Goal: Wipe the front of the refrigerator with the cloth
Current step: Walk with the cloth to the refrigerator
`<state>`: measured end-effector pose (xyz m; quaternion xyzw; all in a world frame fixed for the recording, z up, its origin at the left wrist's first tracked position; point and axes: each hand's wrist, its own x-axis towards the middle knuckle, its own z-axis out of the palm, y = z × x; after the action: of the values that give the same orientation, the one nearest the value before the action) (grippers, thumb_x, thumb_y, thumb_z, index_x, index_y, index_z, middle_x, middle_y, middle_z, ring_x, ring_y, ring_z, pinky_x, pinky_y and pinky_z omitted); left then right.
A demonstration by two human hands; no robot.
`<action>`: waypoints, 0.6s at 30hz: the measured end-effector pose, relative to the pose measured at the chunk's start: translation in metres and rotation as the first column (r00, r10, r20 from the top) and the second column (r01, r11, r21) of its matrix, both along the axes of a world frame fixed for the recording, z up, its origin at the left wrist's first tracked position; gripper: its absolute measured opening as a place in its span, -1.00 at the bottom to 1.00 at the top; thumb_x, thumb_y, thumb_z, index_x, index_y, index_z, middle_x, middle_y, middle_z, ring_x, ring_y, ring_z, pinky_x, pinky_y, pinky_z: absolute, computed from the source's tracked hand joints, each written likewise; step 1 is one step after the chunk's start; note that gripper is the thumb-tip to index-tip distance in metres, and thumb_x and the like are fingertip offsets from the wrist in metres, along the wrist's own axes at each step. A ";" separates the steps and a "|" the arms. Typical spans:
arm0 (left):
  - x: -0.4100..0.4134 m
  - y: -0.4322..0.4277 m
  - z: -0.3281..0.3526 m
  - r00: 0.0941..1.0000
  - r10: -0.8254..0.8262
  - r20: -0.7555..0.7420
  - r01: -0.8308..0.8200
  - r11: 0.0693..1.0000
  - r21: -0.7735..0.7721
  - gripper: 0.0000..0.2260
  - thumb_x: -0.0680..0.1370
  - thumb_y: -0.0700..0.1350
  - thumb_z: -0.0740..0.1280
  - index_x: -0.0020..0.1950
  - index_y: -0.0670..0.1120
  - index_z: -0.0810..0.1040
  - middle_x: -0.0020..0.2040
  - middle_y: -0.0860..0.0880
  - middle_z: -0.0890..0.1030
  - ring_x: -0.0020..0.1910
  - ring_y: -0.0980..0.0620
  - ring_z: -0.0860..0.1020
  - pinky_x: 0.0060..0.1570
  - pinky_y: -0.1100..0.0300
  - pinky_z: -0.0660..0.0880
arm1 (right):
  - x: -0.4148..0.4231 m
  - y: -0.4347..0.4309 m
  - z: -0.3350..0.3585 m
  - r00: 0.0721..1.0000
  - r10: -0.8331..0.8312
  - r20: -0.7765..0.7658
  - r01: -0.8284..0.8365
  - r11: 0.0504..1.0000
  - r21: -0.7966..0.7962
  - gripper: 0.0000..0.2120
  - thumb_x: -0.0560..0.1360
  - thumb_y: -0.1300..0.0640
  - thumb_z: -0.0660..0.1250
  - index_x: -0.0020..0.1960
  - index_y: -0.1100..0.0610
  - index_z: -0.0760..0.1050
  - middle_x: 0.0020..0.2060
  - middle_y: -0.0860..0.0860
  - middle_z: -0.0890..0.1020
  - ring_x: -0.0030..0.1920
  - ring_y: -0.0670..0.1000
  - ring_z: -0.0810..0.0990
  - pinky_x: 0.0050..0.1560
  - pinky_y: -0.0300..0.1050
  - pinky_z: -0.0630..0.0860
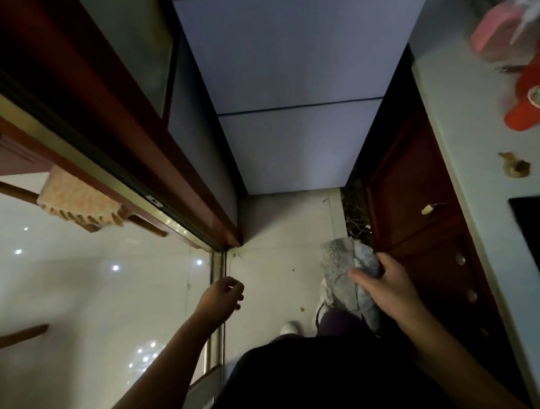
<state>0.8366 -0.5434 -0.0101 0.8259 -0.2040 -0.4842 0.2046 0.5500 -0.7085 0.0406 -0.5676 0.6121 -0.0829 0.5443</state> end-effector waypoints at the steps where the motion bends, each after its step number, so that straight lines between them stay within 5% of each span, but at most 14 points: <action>1: 0.007 -0.015 -0.002 1.000 0.003 0.005 -0.003 1.000 0.006 -0.86 0.57 -0.10 0.29 -0.06 -0.12 0.61 -0.18 -0.09 0.68 -0.25 -0.07 0.65 -0.12 0.07 0.58 | 0.008 -0.016 -0.004 1.000 0.000 -0.002 0.000 1.000 0.003 -0.68 0.36 -0.07 0.54 0.05 0.01 0.60 -0.06 -0.02 0.70 -0.03 0.02 0.69 0.08 0.15 0.65; 6: 0.037 -0.050 -0.017 0.990 0.143 -0.008 -0.141 0.982 0.123 -0.85 0.59 -0.11 0.28 -0.09 -0.14 0.58 -0.15 -0.17 0.68 -0.30 -0.05 0.60 -0.43 0.26 0.41 | 0.059 -0.107 -0.016 0.995 0.095 0.022 -0.096 0.995 0.036 -0.75 0.44 0.03 0.53 0.07 0.04 0.59 -0.06 -0.01 0.69 -0.04 0.02 0.67 0.08 0.12 0.65; 11: 0.051 -0.052 -0.017 0.933 0.360 -0.015 -0.344 0.904 0.254 -0.84 0.61 -0.19 0.25 -0.08 -0.25 0.55 -0.25 -0.19 0.60 -0.39 -0.07 0.53 -0.63 0.37 0.34 | 0.117 -0.190 -0.003 0.964 0.259 0.061 -0.260 0.965 0.021 -0.73 0.50 0.10 0.50 -0.16 -0.07 0.39 -0.17 -0.12 0.53 -0.18 -0.20 0.49 -0.04 -0.07 0.50; 18: 0.084 -0.082 -0.009 0.875 0.484 -0.007 -0.463 0.841 0.280 -0.80 0.61 -0.14 0.25 0.05 -0.24 0.58 -0.16 -0.18 0.67 -0.34 -0.07 0.60 -0.43 0.27 0.39 | 0.178 -0.259 0.008 0.943 0.322 0.090 -0.319 0.947 -0.038 -0.79 0.45 0.09 0.51 0.04 0.07 0.57 -0.11 -0.11 0.64 -0.11 -0.16 0.60 -0.22 -0.25 0.47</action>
<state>0.9204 -0.6249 -0.0187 0.8512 0.0824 -0.4734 0.2113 0.7279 -0.9672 0.0486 -0.6613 0.4840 -0.0274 0.5724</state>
